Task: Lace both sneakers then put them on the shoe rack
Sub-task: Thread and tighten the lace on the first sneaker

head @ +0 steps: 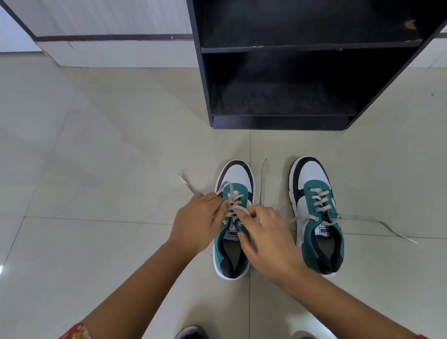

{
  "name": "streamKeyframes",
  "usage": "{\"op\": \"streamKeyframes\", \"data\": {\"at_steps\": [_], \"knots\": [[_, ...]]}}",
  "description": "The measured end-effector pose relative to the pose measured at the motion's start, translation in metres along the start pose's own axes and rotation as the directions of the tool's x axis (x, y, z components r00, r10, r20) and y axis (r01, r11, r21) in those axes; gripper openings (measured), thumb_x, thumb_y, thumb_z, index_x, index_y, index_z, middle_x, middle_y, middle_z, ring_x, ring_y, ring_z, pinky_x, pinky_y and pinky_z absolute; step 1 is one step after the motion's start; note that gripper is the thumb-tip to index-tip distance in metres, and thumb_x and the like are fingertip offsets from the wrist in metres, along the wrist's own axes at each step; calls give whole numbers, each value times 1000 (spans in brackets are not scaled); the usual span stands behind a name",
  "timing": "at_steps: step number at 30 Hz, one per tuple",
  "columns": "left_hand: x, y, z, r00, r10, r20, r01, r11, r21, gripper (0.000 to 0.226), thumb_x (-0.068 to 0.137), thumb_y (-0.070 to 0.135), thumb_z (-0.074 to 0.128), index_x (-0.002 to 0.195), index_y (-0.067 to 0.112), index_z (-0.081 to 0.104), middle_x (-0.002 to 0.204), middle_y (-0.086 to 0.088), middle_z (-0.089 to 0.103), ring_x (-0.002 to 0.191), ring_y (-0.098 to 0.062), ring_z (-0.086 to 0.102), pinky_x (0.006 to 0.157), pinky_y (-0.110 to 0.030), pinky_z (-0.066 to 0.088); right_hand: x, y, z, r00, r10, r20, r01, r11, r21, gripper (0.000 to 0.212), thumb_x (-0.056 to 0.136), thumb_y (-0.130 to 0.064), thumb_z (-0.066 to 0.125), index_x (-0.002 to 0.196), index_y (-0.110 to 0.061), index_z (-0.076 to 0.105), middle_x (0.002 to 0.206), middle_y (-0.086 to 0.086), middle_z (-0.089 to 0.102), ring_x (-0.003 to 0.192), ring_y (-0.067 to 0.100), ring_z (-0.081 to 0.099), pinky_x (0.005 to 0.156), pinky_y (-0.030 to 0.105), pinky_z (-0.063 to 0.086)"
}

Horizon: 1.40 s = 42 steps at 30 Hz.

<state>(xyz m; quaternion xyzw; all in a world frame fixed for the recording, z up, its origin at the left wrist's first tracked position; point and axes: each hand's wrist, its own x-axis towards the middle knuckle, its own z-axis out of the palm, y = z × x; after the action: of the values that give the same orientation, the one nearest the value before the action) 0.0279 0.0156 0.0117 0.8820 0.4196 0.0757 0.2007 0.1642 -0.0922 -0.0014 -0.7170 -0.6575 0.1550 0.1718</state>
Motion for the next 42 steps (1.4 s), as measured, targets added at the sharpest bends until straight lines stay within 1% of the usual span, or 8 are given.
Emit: {"op": "streamKeyframes", "data": {"at_steps": [4,10,18,23,26,29,33,42], "knots": [[6,-5,-1,979,-121,164,174,913,-368,38,98,30,37,68,27,62,67,10,53,68,0,53,63,-19,37,-2,-6,6,998,46,-31,-44,997,60,49,88,-24,49,135,-20,39,108,3,55,94,20,53,83,34,48],[6,-2,-7,962,26,273,94,904,-416,34,94,25,47,63,27,61,73,7,43,66,-7,47,61,-23,35,10,-3,8,992,124,-23,-114,959,258,41,92,-34,42,130,-21,51,99,1,57,92,18,51,81,31,46],[3,-11,-30,993,98,-62,-97,995,11,46,89,54,32,75,24,63,71,13,42,70,-6,43,48,-21,31,16,5,-19,942,334,14,-246,665,705,19,83,-8,64,65,-13,59,112,-4,52,110,3,48,86,0,33],[3,-22,-48,961,-6,-276,33,995,95,44,91,49,31,61,21,46,58,8,46,53,-16,44,44,-18,24,27,19,-69,917,395,56,-231,411,882,37,88,-3,57,54,6,47,55,5,50,50,7,57,61,16,49],[4,-36,-47,969,-163,-184,200,958,203,49,93,50,34,63,16,52,60,0,58,53,-24,52,47,-22,30,30,27,-95,918,397,14,-262,577,773,46,89,-19,60,49,-16,36,48,-2,30,42,12,31,48,24,34],[3,-53,-39,941,-336,-30,321,866,383,47,94,48,34,80,14,63,73,-6,66,59,-28,57,55,-27,39,30,36,-107,912,400,90,-410,895,174,30,85,-40,57,64,-19,53,58,-2,51,54,15,45,55,28,34],[-6,-56,-20,912,-392,117,299,834,463,34,93,41,41,113,20,58,113,-3,59,90,-27,62,69,-33,46,20,34,-82,799,420,431,-247,882,-400,20,86,-29,51,96,-18,64,95,4,63,81,23,53,61,27,36],[-5,-26,11,966,-157,205,206,948,-243,26,87,14,58,110,24,62,120,5,62,109,-16,57,92,-34,47,31,12,-24,934,184,307,-230,965,123,39,93,-29,48,132,-21,49,127,3,59,112,20,56,91,33,44]]}}
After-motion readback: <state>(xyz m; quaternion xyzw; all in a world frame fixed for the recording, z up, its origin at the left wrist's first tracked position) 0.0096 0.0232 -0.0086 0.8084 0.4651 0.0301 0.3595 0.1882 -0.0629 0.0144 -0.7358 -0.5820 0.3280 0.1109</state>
